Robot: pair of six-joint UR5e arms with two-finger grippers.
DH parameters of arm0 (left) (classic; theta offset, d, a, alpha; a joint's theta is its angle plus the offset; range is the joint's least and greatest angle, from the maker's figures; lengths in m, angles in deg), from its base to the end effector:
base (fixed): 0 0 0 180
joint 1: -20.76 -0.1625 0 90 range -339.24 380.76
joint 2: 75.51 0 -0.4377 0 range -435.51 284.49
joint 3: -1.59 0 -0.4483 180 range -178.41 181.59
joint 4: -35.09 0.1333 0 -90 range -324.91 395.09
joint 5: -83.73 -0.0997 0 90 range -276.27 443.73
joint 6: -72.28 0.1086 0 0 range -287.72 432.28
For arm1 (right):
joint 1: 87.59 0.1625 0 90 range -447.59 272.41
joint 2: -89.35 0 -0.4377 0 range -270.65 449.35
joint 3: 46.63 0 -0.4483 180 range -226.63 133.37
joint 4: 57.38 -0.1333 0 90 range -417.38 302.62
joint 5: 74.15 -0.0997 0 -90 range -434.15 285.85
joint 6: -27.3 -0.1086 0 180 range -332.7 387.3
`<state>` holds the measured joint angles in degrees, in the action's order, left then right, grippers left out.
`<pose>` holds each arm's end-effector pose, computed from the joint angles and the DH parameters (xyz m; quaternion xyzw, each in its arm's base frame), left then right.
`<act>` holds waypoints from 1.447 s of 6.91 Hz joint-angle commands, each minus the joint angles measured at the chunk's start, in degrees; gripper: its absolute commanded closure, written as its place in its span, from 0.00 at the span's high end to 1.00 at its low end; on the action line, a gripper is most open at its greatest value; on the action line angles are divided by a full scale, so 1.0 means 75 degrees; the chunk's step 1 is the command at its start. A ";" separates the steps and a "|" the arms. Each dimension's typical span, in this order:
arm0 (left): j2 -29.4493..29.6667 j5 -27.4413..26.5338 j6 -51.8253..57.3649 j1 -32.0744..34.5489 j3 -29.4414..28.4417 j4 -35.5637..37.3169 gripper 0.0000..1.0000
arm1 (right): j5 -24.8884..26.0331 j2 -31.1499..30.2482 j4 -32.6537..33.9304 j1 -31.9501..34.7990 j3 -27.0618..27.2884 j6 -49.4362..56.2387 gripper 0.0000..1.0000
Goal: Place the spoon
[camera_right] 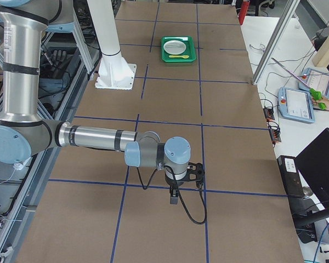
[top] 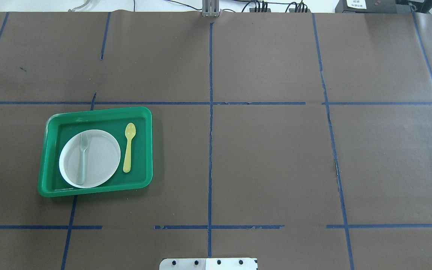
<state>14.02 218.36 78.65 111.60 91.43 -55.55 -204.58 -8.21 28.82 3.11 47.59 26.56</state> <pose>-0.0650 -0.5435 0.6824 0.0240 0.3789 0.0447 0.9240 0.0689 -0.4895 0.7044 0.0036 -0.3455 0.0104 0.9383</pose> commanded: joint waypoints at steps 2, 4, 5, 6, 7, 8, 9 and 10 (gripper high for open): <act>-0.0395 0.0132 -0.0017 0.0041 0.0209 0.0027 1.00 | 0.0000 0.0000 0.0003 0.0000 0.0000 -0.0006 1.00; -0.0430 0.0062 -0.0005 0.0052 0.0197 0.0004 1.00 | 0.0000 0.0000 0.0003 0.0000 0.0000 -0.0006 1.00; -0.0430 0.0062 -0.0005 0.0052 0.0197 0.0004 1.00 | 0.0000 0.0000 0.0003 0.0000 0.0000 -0.0006 1.00; -0.0430 0.0050 0.0006 0.0052 0.0197 -0.0008 1.00 | 0.0000 0.0000 -0.0009 0.0000 0.0000 -0.0006 1.00; -0.0430 0.0050 0.0006 0.0052 0.0209 -0.0008 1.00 | 0.0000 0.0000 0.0003 0.0000 0.0000 -0.0006 1.00; -0.0430 0.0038 0.0006 0.0052 0.0197 -0.0008 1.00 | 0.0000 0.0000 0.0003 0.0000 0.0000 -0.0006 1.00; -0.0430 0.0050 0.0006 0.0052 0.0209 -0.0008 1.00 | 0.0000 0.0000 0.0003 0.0000 0.0000 -0.0006 1.00; -0.0430 0.0050 0.0006 0.0064 0.0209 -0.0008 1.00 | 0.0000 0.0000 0.0003 0.0000 0.0000 -0.0006 1.00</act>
<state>10.80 218.71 78.69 112.02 92.96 -55.61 -204.58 -8.20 28.84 3.11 47.59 26.51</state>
